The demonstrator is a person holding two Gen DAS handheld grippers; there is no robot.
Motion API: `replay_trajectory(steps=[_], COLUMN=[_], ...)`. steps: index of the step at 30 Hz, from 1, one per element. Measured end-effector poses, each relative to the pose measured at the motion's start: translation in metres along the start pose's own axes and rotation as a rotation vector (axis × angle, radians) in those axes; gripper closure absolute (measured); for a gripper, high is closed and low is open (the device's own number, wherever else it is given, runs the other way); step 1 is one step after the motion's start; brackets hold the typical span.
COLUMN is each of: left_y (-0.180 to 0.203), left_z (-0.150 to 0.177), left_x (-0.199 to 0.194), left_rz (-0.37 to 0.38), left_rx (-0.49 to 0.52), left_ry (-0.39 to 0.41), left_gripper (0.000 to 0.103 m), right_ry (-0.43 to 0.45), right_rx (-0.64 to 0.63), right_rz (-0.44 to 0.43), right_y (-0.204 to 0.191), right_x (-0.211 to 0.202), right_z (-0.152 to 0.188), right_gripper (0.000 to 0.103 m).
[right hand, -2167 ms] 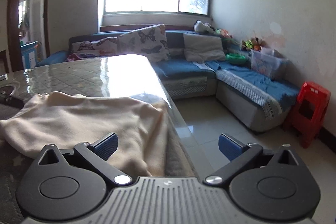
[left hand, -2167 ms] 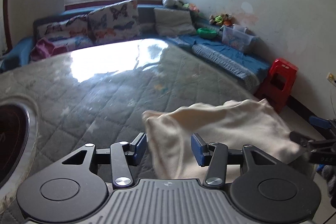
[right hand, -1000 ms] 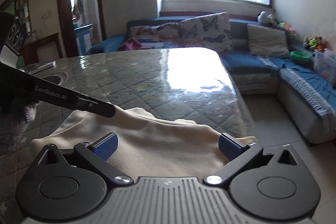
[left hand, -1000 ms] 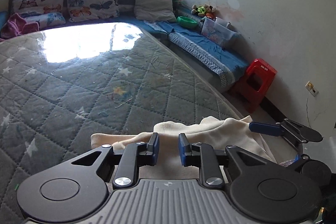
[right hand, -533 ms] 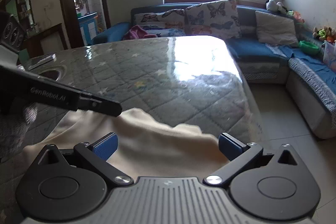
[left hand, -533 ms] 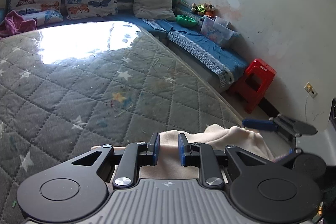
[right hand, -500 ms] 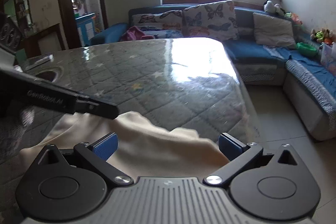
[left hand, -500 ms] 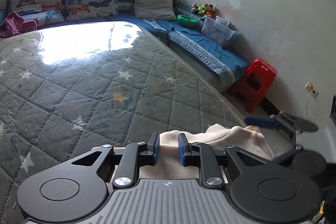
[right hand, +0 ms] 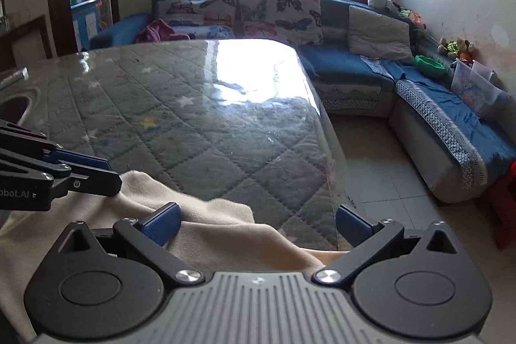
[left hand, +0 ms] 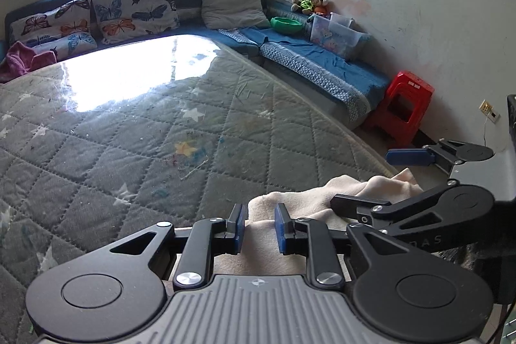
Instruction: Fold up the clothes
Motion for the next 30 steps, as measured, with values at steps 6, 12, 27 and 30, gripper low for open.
replay_trajectory(steps=[6, 12, 27, 30], left_y=[0.001, 0.005, 0.003, 0.0], left_z=[-0.002, 0.001, 0.026, 0.034], left_x=[-0.008, -0.022, -0.057, -0.064], left_rz=[-0.016, -0.039, -0.127, -0.156], left_rx=[-0.004, 0.006, 0.001, 0.009], left_ry=[0.008, 0.027, 0.064, 0.074], left_gripper=[0.076, 0.059, 0.042, 0.042], right_ry=[0.021, 0.047, 0.1, 0.104], right_rx=[-0.026, -0.064, -0.048, -0.047], right_rz=[0.029, 0.057, 0.047, 0.046], right_y=[0.002, -0.002, -0.027, -0.032], right_x=[-0.009, -0.029, -0.071, -0.076], right_z=[-0.004, 0.001, 0.025, 0.03], right_gripper=[0.0, 0.0, 0.0, 0.0])
Point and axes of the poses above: each gripper's, at about its wrist camera, not at the fingertips, and x roughly the way its jaws point, y to its right, z to its underside, the point moved 7 cm from there along x, roughly the way its jaws point, and after that the axes turned 6 degrees about y, right-handed, at the moved point
